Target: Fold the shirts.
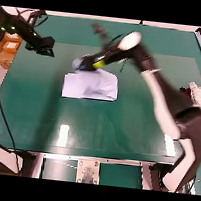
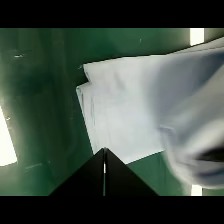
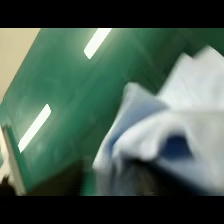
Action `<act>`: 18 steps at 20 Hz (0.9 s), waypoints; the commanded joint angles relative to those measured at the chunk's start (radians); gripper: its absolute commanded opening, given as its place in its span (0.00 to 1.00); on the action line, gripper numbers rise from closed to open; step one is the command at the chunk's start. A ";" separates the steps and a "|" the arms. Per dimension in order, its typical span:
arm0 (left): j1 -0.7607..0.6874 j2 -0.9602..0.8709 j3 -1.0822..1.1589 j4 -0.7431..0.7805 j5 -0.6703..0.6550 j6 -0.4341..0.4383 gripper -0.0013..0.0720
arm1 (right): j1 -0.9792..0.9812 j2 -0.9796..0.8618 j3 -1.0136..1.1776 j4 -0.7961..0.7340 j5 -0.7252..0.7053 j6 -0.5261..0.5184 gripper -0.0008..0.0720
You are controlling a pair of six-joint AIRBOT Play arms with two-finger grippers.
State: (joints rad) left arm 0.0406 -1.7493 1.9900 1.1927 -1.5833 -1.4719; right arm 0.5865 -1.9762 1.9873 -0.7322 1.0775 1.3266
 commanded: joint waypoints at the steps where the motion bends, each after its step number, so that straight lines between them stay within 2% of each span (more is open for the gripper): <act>1: 0.028 0.019 -0.014 0.009 -0.012 0.007 0.05 | 0.161 -0.147 0.001 -0.014 -0.317 0.026 0.68; 5: 0.028 0.019 -0.027 0.007 -0.032 0.034 0.05 | -0.058 -0.031 0.001 -0.233 0.032 0.139 0.68; 9: 0.028 0.019 -0.027 0.007 -0.023 0.033 0.05 | -0.380 0.068 0.000 -0.248 0.287 0.159 0.70; 10: 0.028 0.019 -0.027 0.007 -0.021 0.032 0.05 | -0.448 0.068 -0.009 -0.245 0.336 0.167 0.75; 12: 0.028 0.019 -0.027 0.006 -0.022 0.032 0.05 | -0.537 0.068 -0.097 -0.237 0.364 0.180 0.77; 14: 0.028 0.019 -0.027 0.005 -0.022 0.032 0.05 | -0.573 0.068 -0.240 -0.158 0.343 0.174 0.82; 18: 0.028 0.019 -0.027 0.004 -0.021 0.028 0.05 | -0.512 0.064 -0.504 0.046 0.150 0.094 0.82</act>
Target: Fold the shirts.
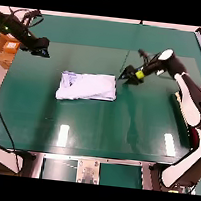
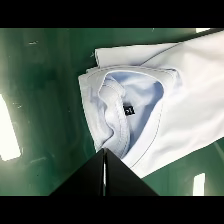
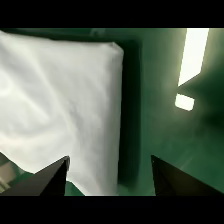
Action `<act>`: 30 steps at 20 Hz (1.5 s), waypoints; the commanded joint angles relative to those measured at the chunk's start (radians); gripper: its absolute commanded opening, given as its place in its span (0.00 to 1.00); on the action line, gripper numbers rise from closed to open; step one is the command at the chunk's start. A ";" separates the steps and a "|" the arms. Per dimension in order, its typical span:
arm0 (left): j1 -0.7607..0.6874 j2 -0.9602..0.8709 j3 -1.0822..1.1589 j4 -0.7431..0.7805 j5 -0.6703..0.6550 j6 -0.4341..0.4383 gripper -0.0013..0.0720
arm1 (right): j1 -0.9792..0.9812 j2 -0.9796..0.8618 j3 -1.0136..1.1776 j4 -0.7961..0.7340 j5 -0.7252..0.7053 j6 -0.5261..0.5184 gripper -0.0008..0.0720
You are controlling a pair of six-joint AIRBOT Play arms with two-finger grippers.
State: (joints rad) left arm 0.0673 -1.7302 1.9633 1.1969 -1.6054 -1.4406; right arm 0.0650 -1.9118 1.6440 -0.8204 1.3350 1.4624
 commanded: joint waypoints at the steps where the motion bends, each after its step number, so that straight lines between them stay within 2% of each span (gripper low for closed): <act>1: 0.001 0.000 0.000 0.000 0.001 -0.003 0.05 | 0.040 -0.006 -0.192 0.161 -0.155 -0.054 0.82; 4: 0.001 0.000 0.000 0.000 0.000 -0.002 0.05 | 0.140 -0.044 -0.190 0.219 -0.225 -0.061 0.82; 5: 0.001 0.000 0.000 0.000 0.000 -0.002 0.05 | 0.167 -0.048 -0.172 0.219 -0.242 -0.061 0.79; 6: 0.001 0.000 0.000 0.000 -0.001 -0.002 0.05 | 0.182 -0.048 -0.152 0.219 -0.250 -0.061 0.61; 7: 0.001 0.000 0.000 0.000 -0.001 -0.002 0.05 | 0.189 -0.047 -0.121 0.219 -0.239 -0.061 0.29; 9: 0.001 0.000 0.000 0.000 -0.003 -0.002 0.05 | 0.183 -0.040 -0.030 0.213 -0.174 -0.047 0.04; 13: 0.001 0.000 0.000 0.000 -0.016 -0.002 0.05 | 0.103 0.068 0.192 0.085 -0.116 0.024 0.04; 17: 0.001 0.000 0.000 0.000 -0.019 -0.002 0.05 | -0.112 0.194 0.392 0.049 -0.035 0.077 0.04; 21: 0.001 0.000 0.000 0.000 -0.027 -0.002 0.05 | -0.423 0.285 0.405 0.037 0.017 0.132 0.04; 27: 0.001 0.000 0.000 0.000 -0.029 -0.001 0.05 | -0.833 0.283 0.390 -0.014 0.068 0.134 0.04; 30: 0.001 0.000 0.000 0.000 -0.029 -0.002 0.05 | -0.968 0.280 0.390 -0.050 0.206 0.141 0.04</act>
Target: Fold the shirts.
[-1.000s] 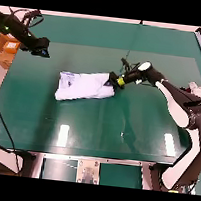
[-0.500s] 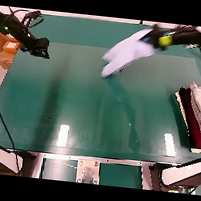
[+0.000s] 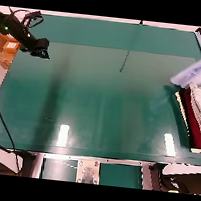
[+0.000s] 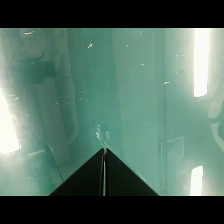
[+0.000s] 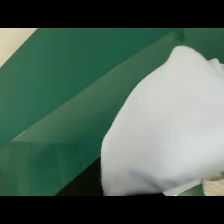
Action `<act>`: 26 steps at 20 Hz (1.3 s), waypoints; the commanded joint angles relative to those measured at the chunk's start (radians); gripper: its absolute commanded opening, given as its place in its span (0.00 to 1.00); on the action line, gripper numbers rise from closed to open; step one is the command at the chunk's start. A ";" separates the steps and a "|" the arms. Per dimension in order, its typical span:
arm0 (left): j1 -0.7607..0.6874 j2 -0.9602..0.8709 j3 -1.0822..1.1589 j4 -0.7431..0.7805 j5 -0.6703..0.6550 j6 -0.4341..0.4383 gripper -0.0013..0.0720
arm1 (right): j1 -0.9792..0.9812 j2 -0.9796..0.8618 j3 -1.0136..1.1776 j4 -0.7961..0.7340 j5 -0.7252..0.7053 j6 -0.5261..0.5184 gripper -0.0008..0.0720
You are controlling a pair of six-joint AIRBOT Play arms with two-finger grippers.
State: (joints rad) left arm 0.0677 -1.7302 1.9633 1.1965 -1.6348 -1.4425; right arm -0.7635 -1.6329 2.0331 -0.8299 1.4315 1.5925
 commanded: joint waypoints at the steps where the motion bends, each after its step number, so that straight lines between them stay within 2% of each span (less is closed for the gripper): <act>1: 0.001 0.000 0.000 0.000 0.000 0.001 0.05 | -0.169 0.006 0.001 -0.096 0.169 0.050 0.04; 3: 0.001 0.000 0.000 0.000 -0.006 0.001 0.05 | -0.209 0.033 0.001 -0.259 0.272 0.120 0.04; 7: 0.001 0.000 0.000 -0.001 -0.043 0.003 0.05 | -0.238 0.100 -0.006 -0.502 0.412 0.146 0.04; 10: 0.001 0.000 0.000 0.000 -0.052 0.003 0.05 | -0.238 0.166 -0.126 -0.592 0.409 0.181 0.04; 15: 0.001 0.000 0.000 0.000 -0.053 0.003 0.05 | -0.238 0.227 -0.478 -0.767 0.407 0.181 0.04; 17: 0.001 0.000 0.000 0.000 -0.050 0.003 0.05 | -0.238 0.226 -0.612 -0.783 0.347 0.183 0.07; 18: 0.001 0.000 0.000 0.000 -0.049 0.003 0.05 | -0.237 0.226 -0.672 -0.782 0.298 0.204 0.31; 19: 0.001 0.000 0.000 0.000 -0.049 0.003 0.05 | -0.237 0.226 -0.717 -0.782 0.263 0.215 0.67; 20: 0.001 0.000 0.000 0.000 -0.049 0.003 0.05 | -0.237 0.224 -0.744 -0.783 0.255 0.214 0.81; 22: 0.000 0.000 0.000 -0.002 -0.049 0.003 0.05 | -0.238 0.214 -0.709 -0.781 0.273 0.214 0.80; 23: 0.001 0.000 0.000 -0.006 -0.050 0.003 0.05 | -0.236 0.214 -0.663 -0.765 0.284 0.214 0.76; 24: 0.001 0.000 0.000 -0.014 -0.051 0.003 0.05 | -0.228 0.214 -0.596 -0.712 0.291 0.214 0.76; 25: 0.001 0.000 0.000 -0.022 -0.050 0.003 0.05 | -0.211 0.214 -0.525 -0.633 0.284 0.214 0.70; 26: 0.000 0.001 0.000 -0.044 -0.050 -0.001 0.05 | -0.183 0.214 -0.451 -0.533 0.258 0.198 0.33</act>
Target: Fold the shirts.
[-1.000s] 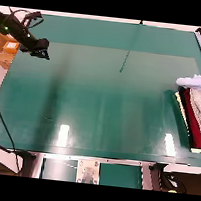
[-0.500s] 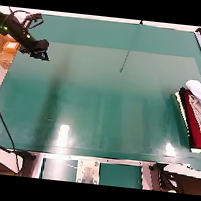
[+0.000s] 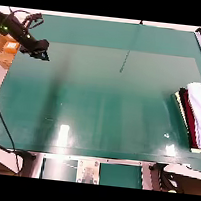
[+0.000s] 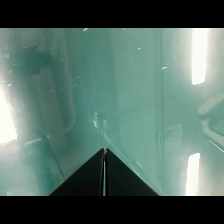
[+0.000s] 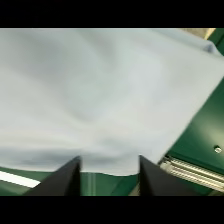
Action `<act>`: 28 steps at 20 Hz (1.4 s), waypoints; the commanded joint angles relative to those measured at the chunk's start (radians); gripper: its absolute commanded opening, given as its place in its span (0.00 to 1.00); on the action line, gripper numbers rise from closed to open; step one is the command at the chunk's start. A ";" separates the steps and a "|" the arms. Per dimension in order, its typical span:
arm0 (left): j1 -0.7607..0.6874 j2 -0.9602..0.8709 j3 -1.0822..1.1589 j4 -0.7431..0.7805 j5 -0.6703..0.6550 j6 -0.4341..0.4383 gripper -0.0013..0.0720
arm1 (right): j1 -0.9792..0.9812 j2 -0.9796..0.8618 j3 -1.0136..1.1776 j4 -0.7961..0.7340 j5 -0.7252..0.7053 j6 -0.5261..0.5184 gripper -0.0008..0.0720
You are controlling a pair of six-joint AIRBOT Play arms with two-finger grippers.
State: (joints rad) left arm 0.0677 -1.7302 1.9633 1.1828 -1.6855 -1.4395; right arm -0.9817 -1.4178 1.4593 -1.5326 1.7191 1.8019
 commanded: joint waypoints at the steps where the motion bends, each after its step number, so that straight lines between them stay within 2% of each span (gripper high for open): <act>1: -0.003 0.005 0.000 -0.055 0.001 -0.015 0.05 | 0.070 0.000 0.184 0.258 -0.062 -0.035 0.17; 3: -0.022 0.032 -0.002 -0.063 0.002 -0.042 0.05 | 0.167 0.014 0.261 0.404 -0.132 -0.103 0.17; 4: -0.033 0.055 -0.009 -0.062 0.002 -0.051 0.05 | 0.223 0.035 0.260 0.454 -0.168 -0.142 0.12; 7: -0.074 0.179 -0.105 -0.061 0.021 -0.057 0.05 | 0.393 0.128 0.174 0.463 -0.215 -0.219 0.09; 9: -0.096 0.311 -0.248 -0.061 0.080 -0.075 0.05 | 0.488 0.230 0.024 0.459 -0.275 -0.245 0.04; 12: -0.098 0.546 -0.548 -0.082 0.179 -0.079 0.05 | 0.630 0.411 -0.306 0.459 -0.373 -0.297 0.04; 16: -0.098 0.810 -0.933 -0.091 0.286 -0.099 0.05 | 0.850 0.604 -0.727 0.475 -0.532 -0.303 0.04; 19: -0.098 0.852 -1.019 -0.091 0.282 -0.097 0.05 | 0.973 0.620 -0.808 0.490 -0.598 -0.303 0.04; 21: -0.098 0.852 -1.018 -0.091 0.283 -0.097 0.05 | 1.028 0.619 -0.807 0.490 -0.577 -0.302 0.05; 28: -0.098 0.852 -1.018 -0.092 0.287 -0.097 0.05 | 1.059 0.619 -0.807 0.490 -0.567 -0.303 0.05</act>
